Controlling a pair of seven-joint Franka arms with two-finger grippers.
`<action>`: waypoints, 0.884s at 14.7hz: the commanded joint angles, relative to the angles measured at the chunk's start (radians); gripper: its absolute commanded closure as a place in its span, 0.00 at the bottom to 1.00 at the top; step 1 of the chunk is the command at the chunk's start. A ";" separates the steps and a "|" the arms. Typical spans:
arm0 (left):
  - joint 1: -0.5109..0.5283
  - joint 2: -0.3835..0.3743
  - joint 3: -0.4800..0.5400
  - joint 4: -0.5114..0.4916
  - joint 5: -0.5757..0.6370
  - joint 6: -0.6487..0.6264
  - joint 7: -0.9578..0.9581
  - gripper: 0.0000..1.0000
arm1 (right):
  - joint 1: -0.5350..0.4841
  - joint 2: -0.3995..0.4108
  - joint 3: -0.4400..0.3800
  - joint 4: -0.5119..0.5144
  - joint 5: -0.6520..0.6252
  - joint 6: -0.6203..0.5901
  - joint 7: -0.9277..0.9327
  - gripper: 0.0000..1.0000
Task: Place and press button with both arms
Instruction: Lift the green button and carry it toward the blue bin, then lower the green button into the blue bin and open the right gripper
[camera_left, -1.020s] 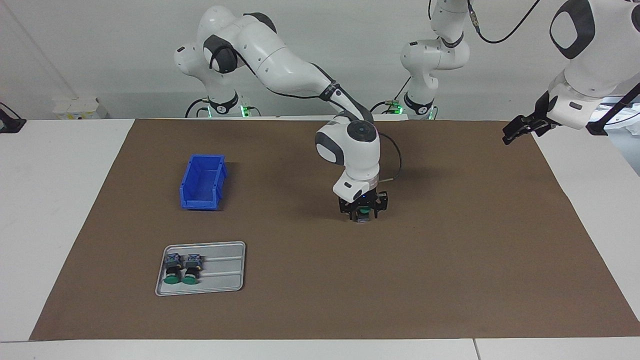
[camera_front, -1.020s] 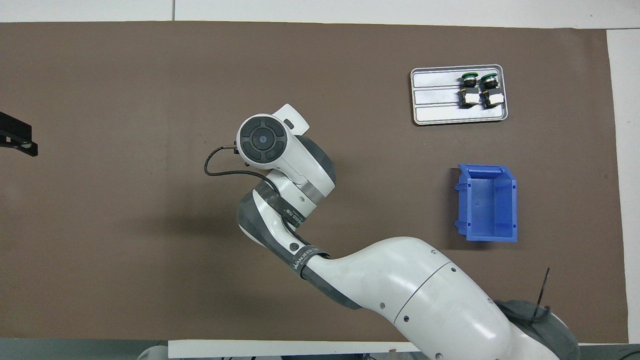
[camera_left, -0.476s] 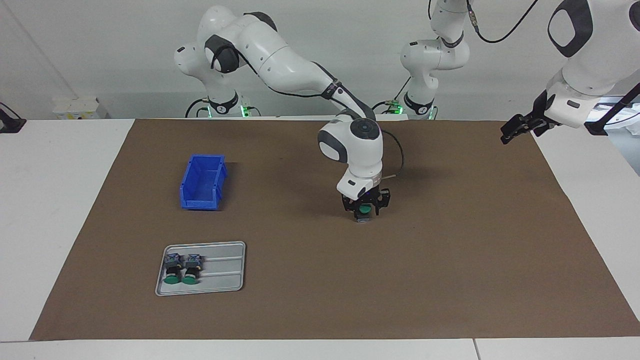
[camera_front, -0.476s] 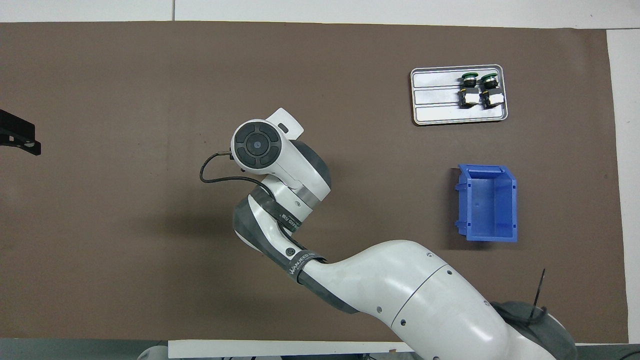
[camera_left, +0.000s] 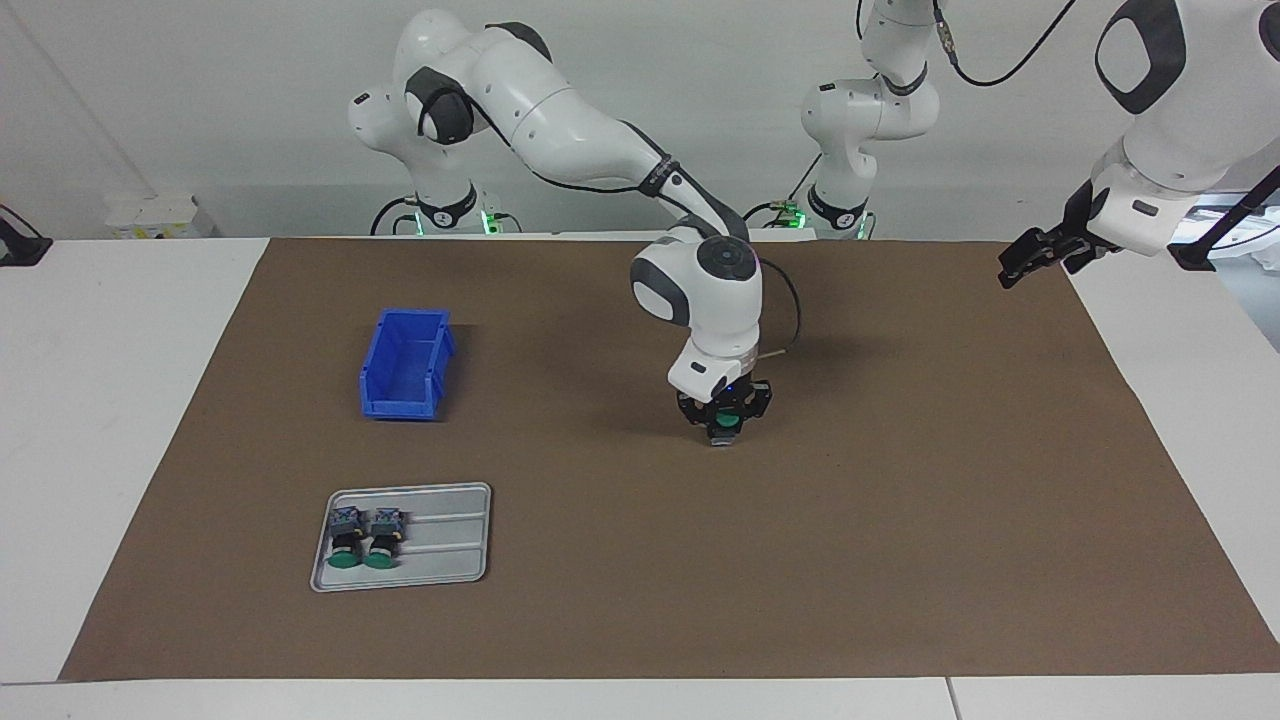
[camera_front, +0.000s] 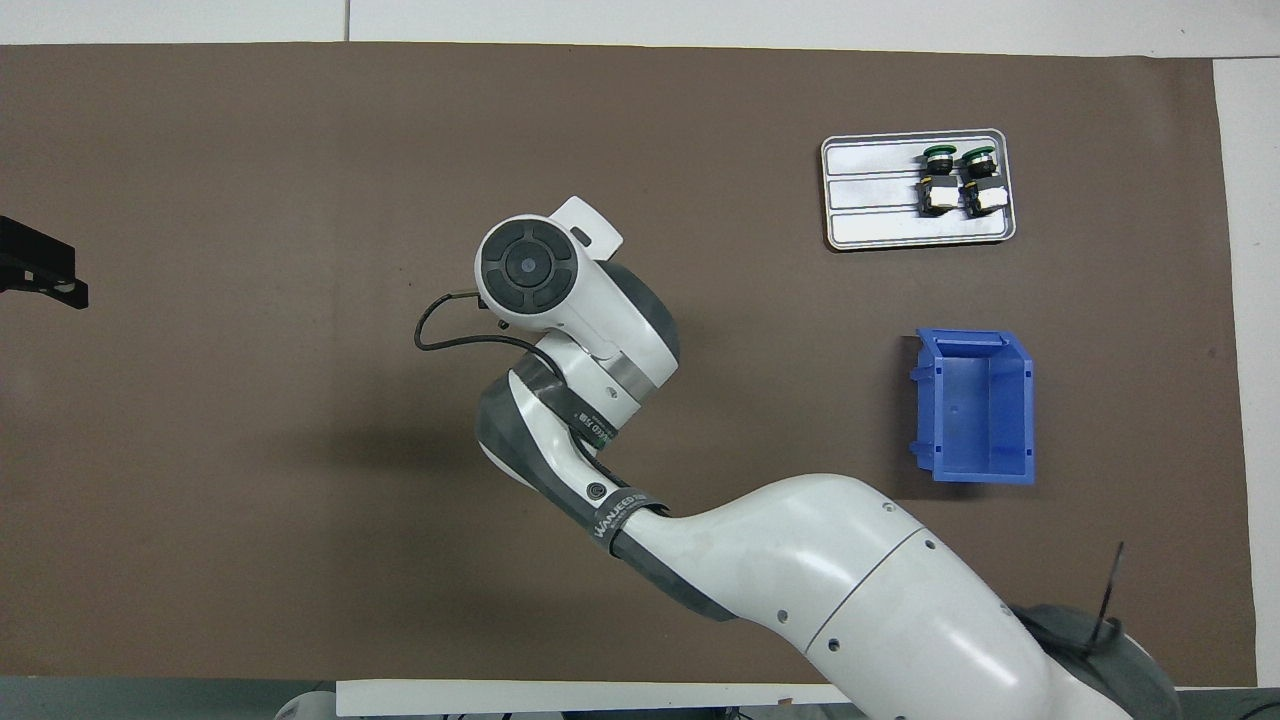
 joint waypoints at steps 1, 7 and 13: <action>0.005 -0.010 0.001 -0.008 -0.022 0.024 0.009 0.00 | -0.121 -0.244 0.016 -0.237 0.002 -0.046 -0.153 1.00; 0.011 -0.010 0.003 -0.010 -0.020 0.019 0.007 0.00 | -0.475 -0.711 0.015 -0.721 0.207 -0.133 -0.840 0.99; 0.014 -0.012 0.004 -0.010 -0.020 0.019 0.007 0.00 | -0.749 -0.802 0.013 -0.859 0.213 -0.146 -1.374 0.99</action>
